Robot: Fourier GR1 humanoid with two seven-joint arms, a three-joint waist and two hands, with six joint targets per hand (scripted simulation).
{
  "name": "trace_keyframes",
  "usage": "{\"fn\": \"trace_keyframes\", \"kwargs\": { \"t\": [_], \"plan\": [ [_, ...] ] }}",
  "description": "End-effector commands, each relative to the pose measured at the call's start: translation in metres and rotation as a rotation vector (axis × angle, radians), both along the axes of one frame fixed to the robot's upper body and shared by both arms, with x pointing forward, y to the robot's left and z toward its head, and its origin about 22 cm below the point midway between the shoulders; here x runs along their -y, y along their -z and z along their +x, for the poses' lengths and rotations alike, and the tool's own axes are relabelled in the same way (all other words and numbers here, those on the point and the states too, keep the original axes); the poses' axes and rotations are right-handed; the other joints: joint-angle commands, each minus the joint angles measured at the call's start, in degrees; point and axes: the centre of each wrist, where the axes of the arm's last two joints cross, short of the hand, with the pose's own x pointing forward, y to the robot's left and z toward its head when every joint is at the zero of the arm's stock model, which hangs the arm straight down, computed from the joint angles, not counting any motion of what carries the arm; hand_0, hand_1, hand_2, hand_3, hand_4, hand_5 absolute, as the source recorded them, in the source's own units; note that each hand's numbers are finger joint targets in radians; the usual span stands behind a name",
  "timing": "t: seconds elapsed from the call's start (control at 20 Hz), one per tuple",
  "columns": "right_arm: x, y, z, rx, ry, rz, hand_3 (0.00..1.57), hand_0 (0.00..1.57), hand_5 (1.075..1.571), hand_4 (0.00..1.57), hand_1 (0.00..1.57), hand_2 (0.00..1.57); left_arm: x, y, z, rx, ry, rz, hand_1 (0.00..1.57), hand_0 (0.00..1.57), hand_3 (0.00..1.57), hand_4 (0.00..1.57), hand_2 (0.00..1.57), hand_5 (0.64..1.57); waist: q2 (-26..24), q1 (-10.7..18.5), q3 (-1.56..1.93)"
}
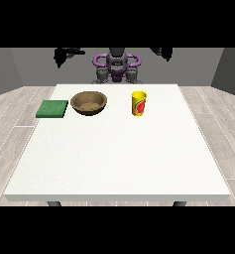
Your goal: Pick the cup and pour the ball into the bowl, then pick the bowl and place it on the pad
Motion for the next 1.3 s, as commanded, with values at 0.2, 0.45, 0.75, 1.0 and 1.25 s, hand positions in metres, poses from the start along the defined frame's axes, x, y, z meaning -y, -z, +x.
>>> {"fn": "trace_keyframes", "kwargs": {
  "t": [0.2, 0.45, 0.75, 1.0, 1.25],
  "plan": [
    [-0.015, 0.003, 0.034, 0.163, -0.046, 0.009, 0.00, 0.00, 1.570, 0.00, 0.00, 0.00, 0.017, -0.027, 0.048, 0.171, -0.008, 0.023, 0.00, 0.00, 0.00, 0.00, 0.00, 1.407, 11.26, -1.44, -0.01],
    [-0.001, -0.007, 0.045, 0.207, -0.065, -0.008, 0.00, 0.00, 1.568, 0.00, 0.00, 0.00, 0.002, 0.003, 0.061, 0.187, -0.055, 0.023, 0.00, 0.00, 0.00, 0.00, 0.00, 1.393, 13.75, -3.45, -0.03],
    [0.000, -0.023, 0.072, 0.275, -0.079, 0.001, 0.00, 0.00, 1.568, 0.00, 0.00, 0.00, -0.006, 0.025, 0.080, 0.244, -0.049, 0.030, 0.00, 0.00, 0.00, 0.00, 0.00, 1.368, 18.88, -3.20, -0.03],
    [-0.035, -0.040, 0.096, 0.293, -0.105, 0.017, 0.00, 0.00, 1.570, 0.00, 0.00, 0.00, 0.026, 0.017, 0.113, 0.260, -0.072, 0.047, 0.00, 0.00, 0.00, 0.00, 0.00, 1.382, 20.02, -4.47, -0.04],
    [-0.024, -0.041, 0.103, 0.279, -0.100, 0.005, 0.00, 0.00, 1.570, 0.00, 0.00, 0.00, 0.018, 0.046, 0.113, 0.247, -0.078, 0.060, 0.00, 0.00, 0.00, 0.00, 0.00, 1.379, 20.14, -4.91, -0.05]
  ]
}}
